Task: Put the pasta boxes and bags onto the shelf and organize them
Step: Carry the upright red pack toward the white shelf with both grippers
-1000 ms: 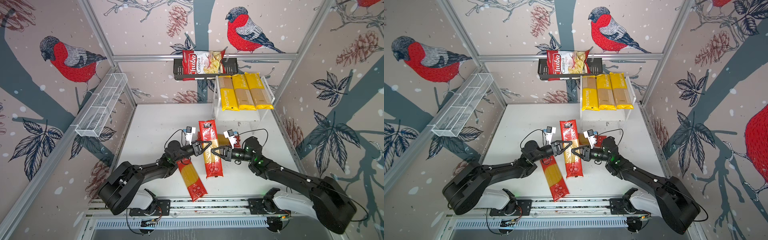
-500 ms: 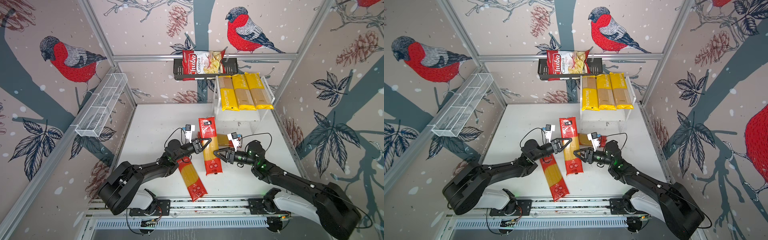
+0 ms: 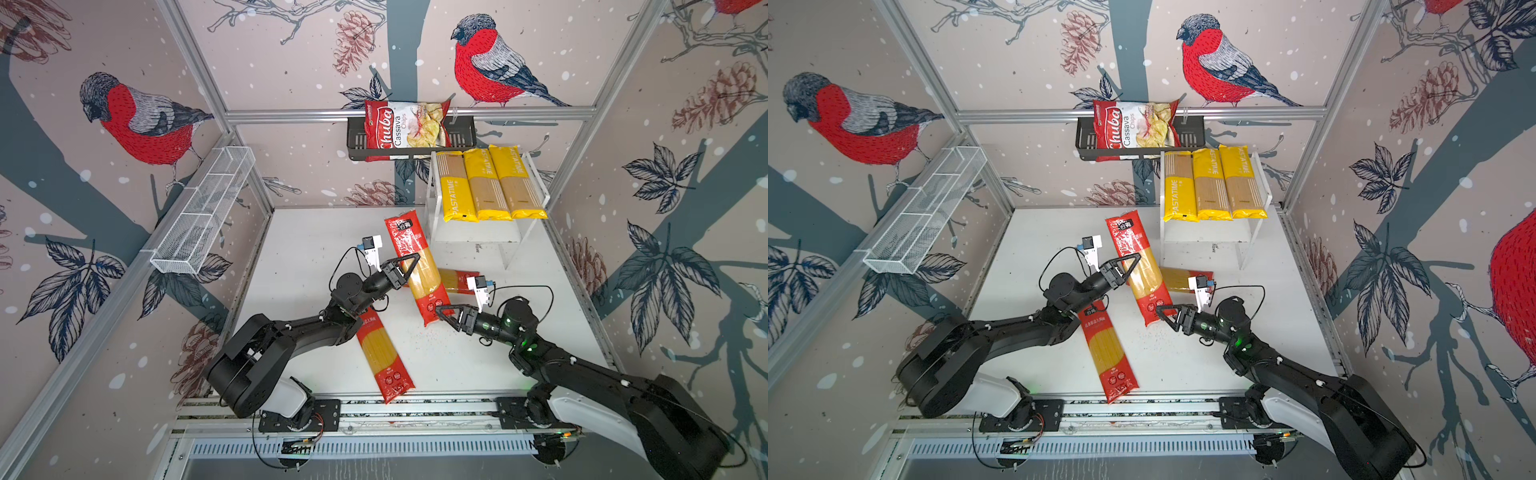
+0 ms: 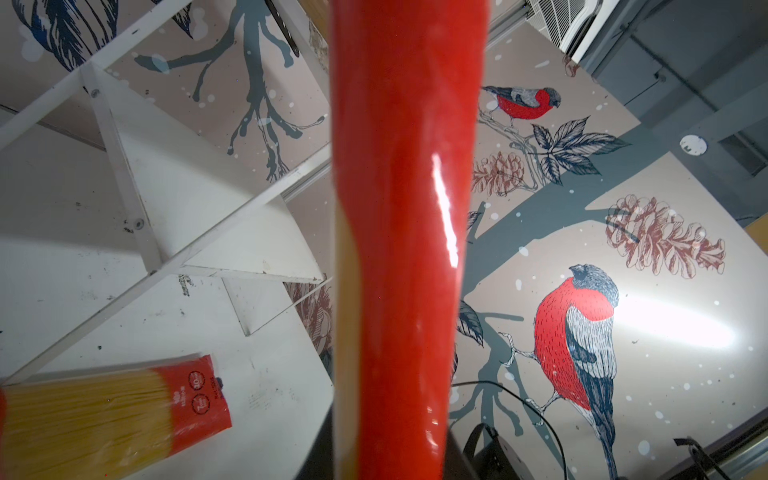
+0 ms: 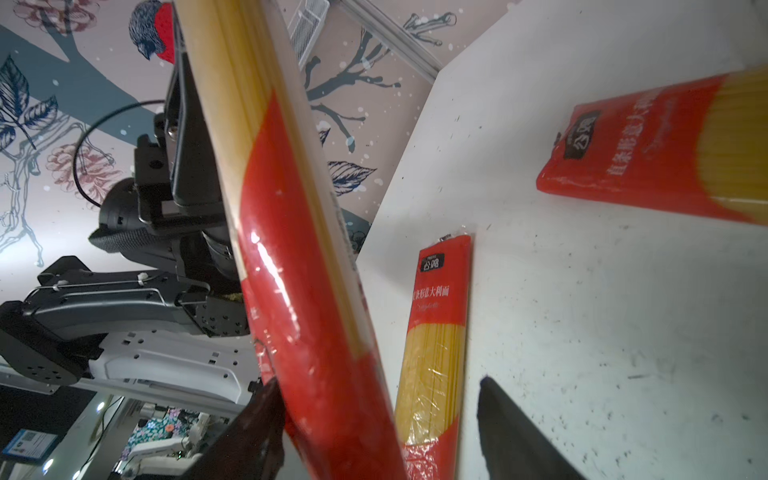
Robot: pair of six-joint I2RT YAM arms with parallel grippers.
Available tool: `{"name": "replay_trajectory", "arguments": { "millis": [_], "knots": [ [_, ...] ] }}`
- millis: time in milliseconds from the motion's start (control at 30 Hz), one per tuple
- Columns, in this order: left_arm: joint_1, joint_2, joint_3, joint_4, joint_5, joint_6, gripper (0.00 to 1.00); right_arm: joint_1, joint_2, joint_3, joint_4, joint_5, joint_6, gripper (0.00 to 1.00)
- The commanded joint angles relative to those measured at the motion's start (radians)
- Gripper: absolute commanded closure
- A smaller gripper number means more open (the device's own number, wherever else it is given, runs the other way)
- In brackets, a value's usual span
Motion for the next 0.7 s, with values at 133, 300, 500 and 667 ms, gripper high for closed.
{"name": "replay_trajectory", "arguments": {
  "millis": [133,300,500,667],
  "knots": [
    [-0.068,0.073,0.022,0.367,-0.19,-0.109,0.97,0.006,-0.004,-0.055,0.228,0.133,0.119,0.33],
    [-0.109,0.13,0.038,0.399,-0.236,-0.141,0.96,0.026,-0.005,-0.067,0.274,0.19,0.12,0.37],
    [-0.137,0.202,0.069,0.403,-0.243,-0.19,0.97,0.025,-0.021,-0.097,0.315,0.258,0.153,0.48],
    [-0.172,0.258,0.083,0.416,-0.255,-0.215,0.96,0.018,-0.077,-0.149,0.286,0.355,0.181,0.59]
  ]
}}
